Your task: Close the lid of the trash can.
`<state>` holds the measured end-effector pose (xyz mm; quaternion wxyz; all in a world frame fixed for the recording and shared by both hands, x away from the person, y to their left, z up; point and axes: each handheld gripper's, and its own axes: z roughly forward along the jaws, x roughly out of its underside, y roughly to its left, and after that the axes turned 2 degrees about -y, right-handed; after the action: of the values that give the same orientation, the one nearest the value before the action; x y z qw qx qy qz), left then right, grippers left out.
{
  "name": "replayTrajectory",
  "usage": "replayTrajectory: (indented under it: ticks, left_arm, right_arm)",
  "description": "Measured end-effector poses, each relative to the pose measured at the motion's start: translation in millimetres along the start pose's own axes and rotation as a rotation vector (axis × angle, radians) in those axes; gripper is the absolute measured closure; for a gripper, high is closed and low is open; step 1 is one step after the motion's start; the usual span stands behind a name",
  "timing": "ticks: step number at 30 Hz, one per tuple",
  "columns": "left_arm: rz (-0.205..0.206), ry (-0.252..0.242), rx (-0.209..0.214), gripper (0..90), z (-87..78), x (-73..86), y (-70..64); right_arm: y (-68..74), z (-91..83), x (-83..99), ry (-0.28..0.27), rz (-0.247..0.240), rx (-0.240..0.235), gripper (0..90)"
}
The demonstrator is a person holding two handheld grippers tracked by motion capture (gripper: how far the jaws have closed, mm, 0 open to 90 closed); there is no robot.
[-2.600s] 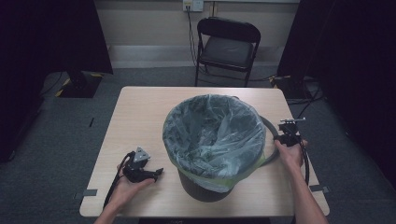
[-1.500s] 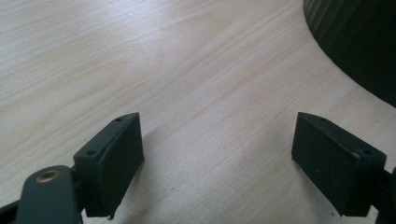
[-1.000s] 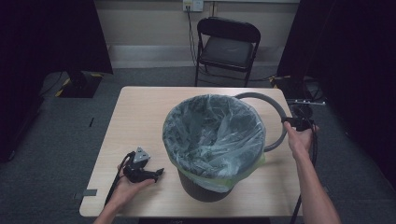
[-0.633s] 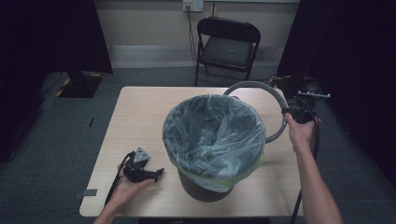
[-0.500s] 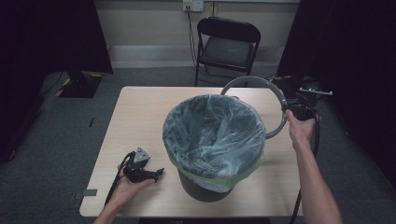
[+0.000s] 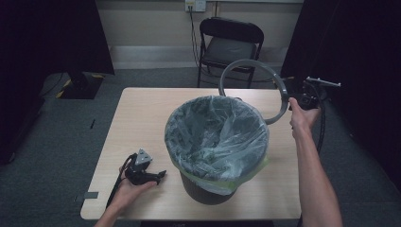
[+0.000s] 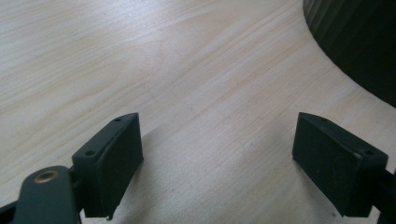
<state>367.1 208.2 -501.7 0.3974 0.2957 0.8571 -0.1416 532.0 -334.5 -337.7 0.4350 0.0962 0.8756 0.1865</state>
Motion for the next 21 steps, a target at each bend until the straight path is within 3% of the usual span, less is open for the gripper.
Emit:
replayTrajectory:
  ticks: [4, 9, 13, 18, 21]
  left_arm:
    - [0.003, 0.003, 0.001, 15.3, -0.3, -0.1, 0.3]
    - [0.004, 0.001, -0.003, 15.3, -0.2, -0.1, 0.2]
    - [0.001, 0.001, 0.000, 15.3, -0.1, 0.0, 0.1]
    - [0.004, 0.009, 0.000, 15.3, -0.4, -0.7, 0.4]
    - [0.004, 0.027, -0.002, 15.3, 0.4, -3.6, 0.3]
  right_arm:
    - [3.3, 7.2, -3.0, 0.016, 0.047, -0.032, 80.0]
    - [7.5, 8.4, -10.9, -0.004, 0.118, -0.100, 80.0]
    - [13.0, 8.8, -16.4, -0.001, 0.193, -0.217, 80.0]
    - [25.5, 4.5, -22.0, 0.014, 0.192, -0.327, 80.0]
    - [32.9, -3.0, -24.8, 0.003, 0.183, -0.363, 80.0]
